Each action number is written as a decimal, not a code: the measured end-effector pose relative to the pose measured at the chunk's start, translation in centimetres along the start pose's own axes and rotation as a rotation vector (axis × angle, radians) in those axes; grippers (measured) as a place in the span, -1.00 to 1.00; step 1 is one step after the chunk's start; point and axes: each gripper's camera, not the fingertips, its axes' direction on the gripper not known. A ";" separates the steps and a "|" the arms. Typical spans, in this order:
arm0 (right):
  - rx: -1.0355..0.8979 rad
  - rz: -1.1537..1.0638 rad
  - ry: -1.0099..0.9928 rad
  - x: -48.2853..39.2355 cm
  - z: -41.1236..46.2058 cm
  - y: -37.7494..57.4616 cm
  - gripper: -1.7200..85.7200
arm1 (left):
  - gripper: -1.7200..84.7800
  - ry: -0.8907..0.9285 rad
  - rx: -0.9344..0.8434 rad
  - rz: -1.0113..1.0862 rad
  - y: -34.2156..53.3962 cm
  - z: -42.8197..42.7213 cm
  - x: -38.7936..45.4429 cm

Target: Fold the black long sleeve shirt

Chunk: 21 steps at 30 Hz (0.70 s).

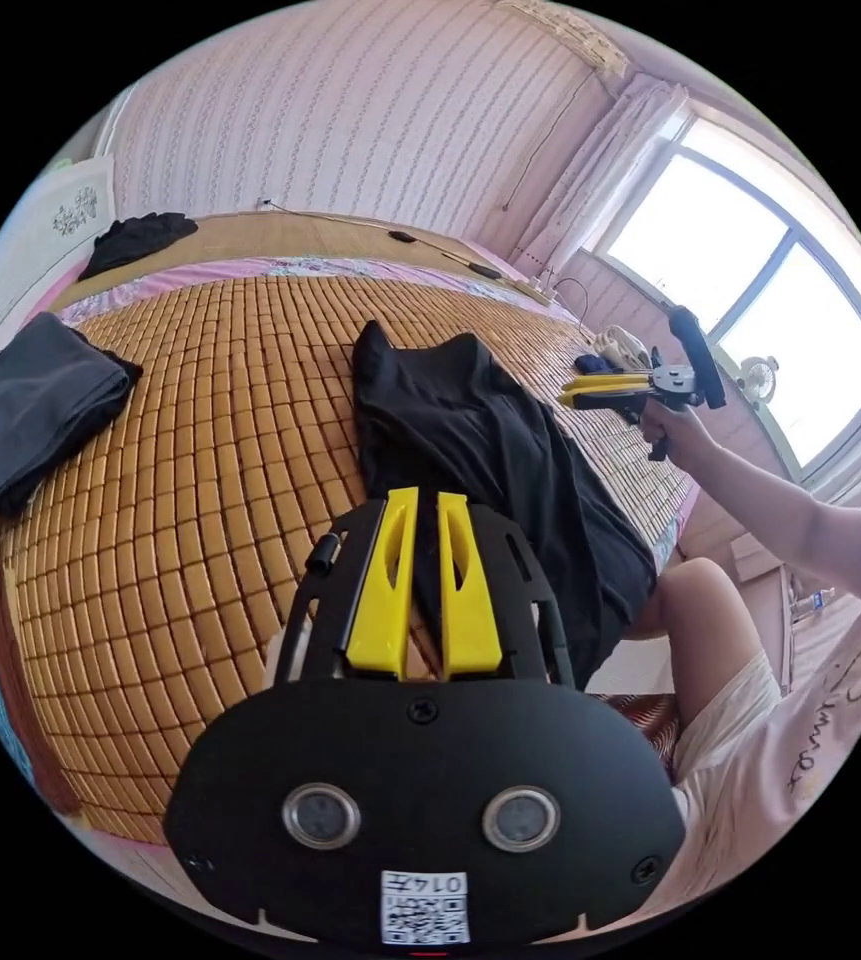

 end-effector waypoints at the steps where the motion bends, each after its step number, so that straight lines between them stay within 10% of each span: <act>1: 0.004 0.013 0.007 0.7 0.5 -1.0 -0.74 | -0.85 -0.015 -0.012 0.007 -2.1 0.9 -0.7; 10: -0.079 0.094 -0.021 9.9 9.2 -9.7 -0.73 | -0.77 -0.019 -0.028 -0.053 -15.0 8.9 -5.4; 21: -0.008 0.425 -0.591 25.8 13.5 -6.2 -0.96 | -0.96 -0.002 -0.132 -0.234 -19.5 13.8 -10.3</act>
